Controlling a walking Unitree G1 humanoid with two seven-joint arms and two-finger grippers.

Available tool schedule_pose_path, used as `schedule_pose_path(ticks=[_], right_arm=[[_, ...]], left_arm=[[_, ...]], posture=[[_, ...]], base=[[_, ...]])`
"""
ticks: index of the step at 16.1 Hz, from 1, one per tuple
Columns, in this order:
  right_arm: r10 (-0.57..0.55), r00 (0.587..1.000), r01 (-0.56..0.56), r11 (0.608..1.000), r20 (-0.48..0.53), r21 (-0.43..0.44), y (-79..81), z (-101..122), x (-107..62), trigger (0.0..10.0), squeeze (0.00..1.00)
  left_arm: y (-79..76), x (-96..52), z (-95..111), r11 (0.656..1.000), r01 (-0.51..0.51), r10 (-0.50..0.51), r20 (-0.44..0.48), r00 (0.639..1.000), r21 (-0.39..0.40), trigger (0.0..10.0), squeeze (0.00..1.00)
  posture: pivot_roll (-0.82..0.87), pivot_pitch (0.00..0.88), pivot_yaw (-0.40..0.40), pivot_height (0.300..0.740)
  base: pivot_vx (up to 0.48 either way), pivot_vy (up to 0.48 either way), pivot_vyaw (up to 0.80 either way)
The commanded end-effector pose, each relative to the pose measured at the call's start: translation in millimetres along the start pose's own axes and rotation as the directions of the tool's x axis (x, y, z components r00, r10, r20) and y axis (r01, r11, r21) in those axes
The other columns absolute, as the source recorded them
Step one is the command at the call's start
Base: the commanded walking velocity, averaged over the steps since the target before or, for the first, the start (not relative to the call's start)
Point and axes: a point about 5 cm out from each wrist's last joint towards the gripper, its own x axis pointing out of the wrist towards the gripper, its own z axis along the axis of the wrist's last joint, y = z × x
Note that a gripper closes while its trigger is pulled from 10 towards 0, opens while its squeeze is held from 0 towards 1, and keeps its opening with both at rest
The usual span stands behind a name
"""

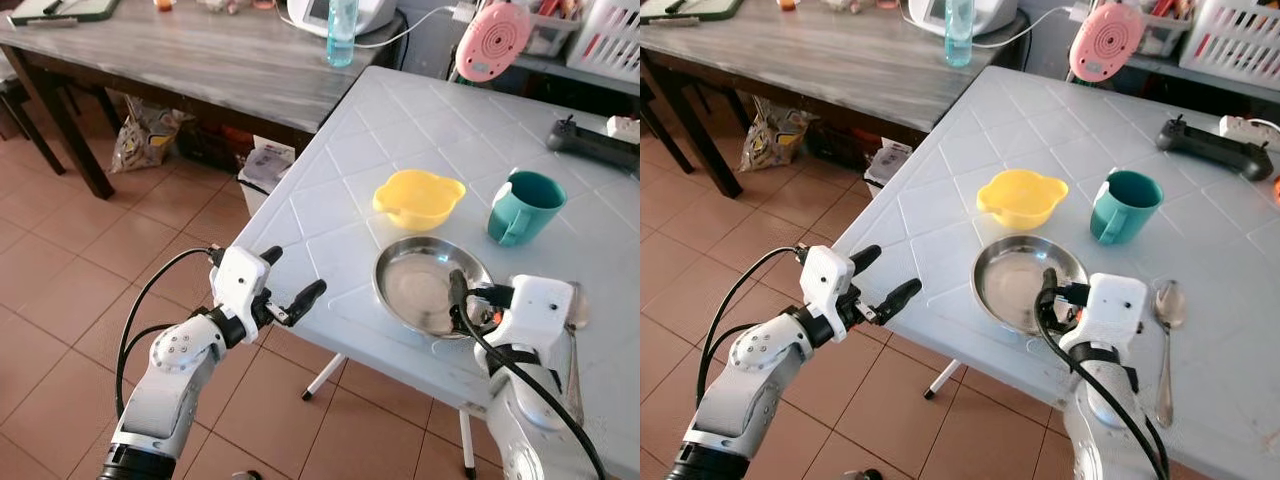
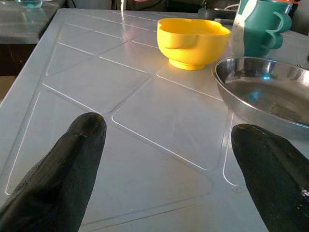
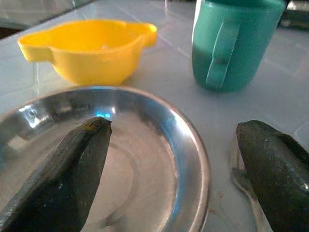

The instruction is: Setting the table

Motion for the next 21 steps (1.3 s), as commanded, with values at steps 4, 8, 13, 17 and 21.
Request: schedule_pose_path(ticks=[4, 8, 13, 17, 21], right_arm=[[-0.026, 0.998, 0.027, 1.000, -0.049, 0.008, -3.8, -4, 5.4, 10.0, 0.00], [-0.051, 0.997, 0.053, 0.998, -0.059, 0.027, -9.5, -4, 1.3, 10.0, 0.00], [-0.028, 0.992, 0.037, 0.997, -0.127, 0.071, -4.8, -17, -10.7, 10.0, 0.00], [0.005, 0.991, 0.006, 0.996, -0.132, 0.088, 2.3, -15, -6.3, 10.0, 0.00], [0.024, 0.993, -0.011, 0.993, -0.117, 0.117, 7.5, -9, -2.1, 10.0, 0.00]], left_arm=[[1.8, 2.9, 3, 1.000, 0.027, -0.027, -0.008, 1.000, 0.005, 10.0, 0.00], [-0.7, 3.8, 1, 0.999, 0.032, -0.032, -0.011, 0.999, -0.006, 10.0, 0.00], [-5.1, 5.1, -1, 0.999, 0.039, -0.040, -0.016, 0.999, -0.017, 10.0, 0.00], [-5.1, 5.7, -1, 0.999, 0.043, -0.044, -0.017, 0.999, -0.015, 10.0, 0.00], [-6.8, 4.9, -1, 0.999, 0.043, -0.043, -0.021, 0.999, -0.016, 10.0, 0.00]], posture=[[0.04, 0.176, -0.045, 0.740], [0.03, 0.176, -0.044, 0.740], [0.02, 0.180, -0.038, 0.740], [0.02, 0.181, -0.036, 0.740], [0.03, 0.181, -0.039, 0.740]], base=[[0.000, 0.000, 0.00], [0.000, 0.000, 0.00], [0.000, 0.000, 0.00], [0.000, 0.000, 0.00], [0.000, 0.000, 0.00]])
